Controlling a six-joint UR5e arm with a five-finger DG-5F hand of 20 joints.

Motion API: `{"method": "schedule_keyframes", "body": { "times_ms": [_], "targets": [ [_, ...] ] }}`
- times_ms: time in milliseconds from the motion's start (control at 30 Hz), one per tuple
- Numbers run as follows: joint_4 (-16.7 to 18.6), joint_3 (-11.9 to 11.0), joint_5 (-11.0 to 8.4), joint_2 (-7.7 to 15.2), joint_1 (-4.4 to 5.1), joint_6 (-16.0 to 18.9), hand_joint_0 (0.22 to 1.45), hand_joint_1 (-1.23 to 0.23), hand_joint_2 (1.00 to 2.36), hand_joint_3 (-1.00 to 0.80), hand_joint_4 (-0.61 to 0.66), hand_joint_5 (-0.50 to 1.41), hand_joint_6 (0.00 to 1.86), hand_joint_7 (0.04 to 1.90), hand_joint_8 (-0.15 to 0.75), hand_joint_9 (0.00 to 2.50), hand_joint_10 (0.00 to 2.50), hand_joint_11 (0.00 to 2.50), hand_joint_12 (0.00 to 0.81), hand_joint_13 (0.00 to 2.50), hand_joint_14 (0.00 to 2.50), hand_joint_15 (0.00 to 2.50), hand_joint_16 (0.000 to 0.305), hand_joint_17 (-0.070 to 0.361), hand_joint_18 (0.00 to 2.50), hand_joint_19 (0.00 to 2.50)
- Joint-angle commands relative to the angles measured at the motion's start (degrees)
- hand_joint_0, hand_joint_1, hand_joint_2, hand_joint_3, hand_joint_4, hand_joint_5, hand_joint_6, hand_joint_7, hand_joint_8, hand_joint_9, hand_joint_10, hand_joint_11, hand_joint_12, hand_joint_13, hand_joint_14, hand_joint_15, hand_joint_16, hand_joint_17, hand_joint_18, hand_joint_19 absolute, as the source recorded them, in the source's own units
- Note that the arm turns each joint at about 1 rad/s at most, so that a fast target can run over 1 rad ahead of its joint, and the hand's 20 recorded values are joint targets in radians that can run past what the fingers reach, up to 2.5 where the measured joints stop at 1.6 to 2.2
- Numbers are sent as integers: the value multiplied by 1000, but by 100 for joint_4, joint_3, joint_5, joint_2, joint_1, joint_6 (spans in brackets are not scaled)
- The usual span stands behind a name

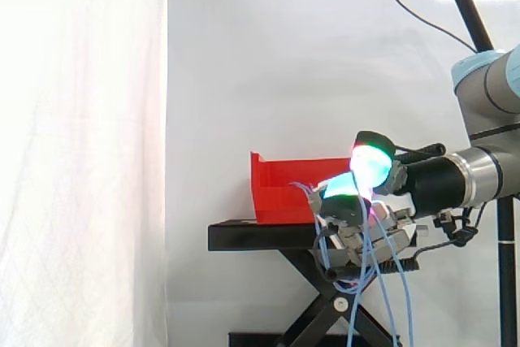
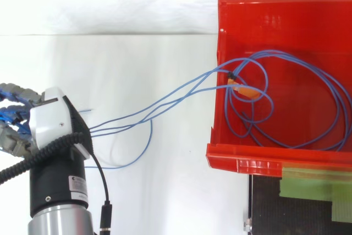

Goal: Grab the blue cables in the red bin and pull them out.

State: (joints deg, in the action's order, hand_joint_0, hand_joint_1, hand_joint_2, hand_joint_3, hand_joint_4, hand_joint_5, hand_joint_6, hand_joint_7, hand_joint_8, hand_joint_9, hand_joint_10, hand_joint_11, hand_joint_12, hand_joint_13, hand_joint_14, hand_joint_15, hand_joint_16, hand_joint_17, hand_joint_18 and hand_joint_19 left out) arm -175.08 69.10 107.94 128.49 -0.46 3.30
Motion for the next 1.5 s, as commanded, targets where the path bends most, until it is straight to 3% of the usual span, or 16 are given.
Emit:
{"method": "schedule_keyframes", "body": {
  "times_ms": [0, 600, 1067, 1467],
  "targets": [
    [0, -1, -1, 1, 2, 0, 846, -791, 1000, -1000, 114, 885, 69, 907, 265, 1177, 27, 1062, 291, 1130, 2311, 1269, 40, 89, 1351, 1804],
    [0, -63, 7, 1, 2, 0, 733, -748, 1000, -1000, 196, 872, 17, 895, 298, 1171, 28, 1047, 330, 1134, 2296, 1231, 49, 110, 1368, 1750],
    [-9, -54, 7, 1, -7, -9, 756, -799, 1000, -1000, 147, 1028, 5, 920, 282, 1241, 31, 1060, 307, 1169, 2217, 1270, 45, 102, 1368, 1766],
    [9, -54, -10, 1, -7, -123, 803, -876, 1000, -1000, 135, 1025, 5, 930, 273, 1232, 30, 1061, 298, 1175, 2164, 1313, 43, 96, 1354, 1769]
  ]
}}
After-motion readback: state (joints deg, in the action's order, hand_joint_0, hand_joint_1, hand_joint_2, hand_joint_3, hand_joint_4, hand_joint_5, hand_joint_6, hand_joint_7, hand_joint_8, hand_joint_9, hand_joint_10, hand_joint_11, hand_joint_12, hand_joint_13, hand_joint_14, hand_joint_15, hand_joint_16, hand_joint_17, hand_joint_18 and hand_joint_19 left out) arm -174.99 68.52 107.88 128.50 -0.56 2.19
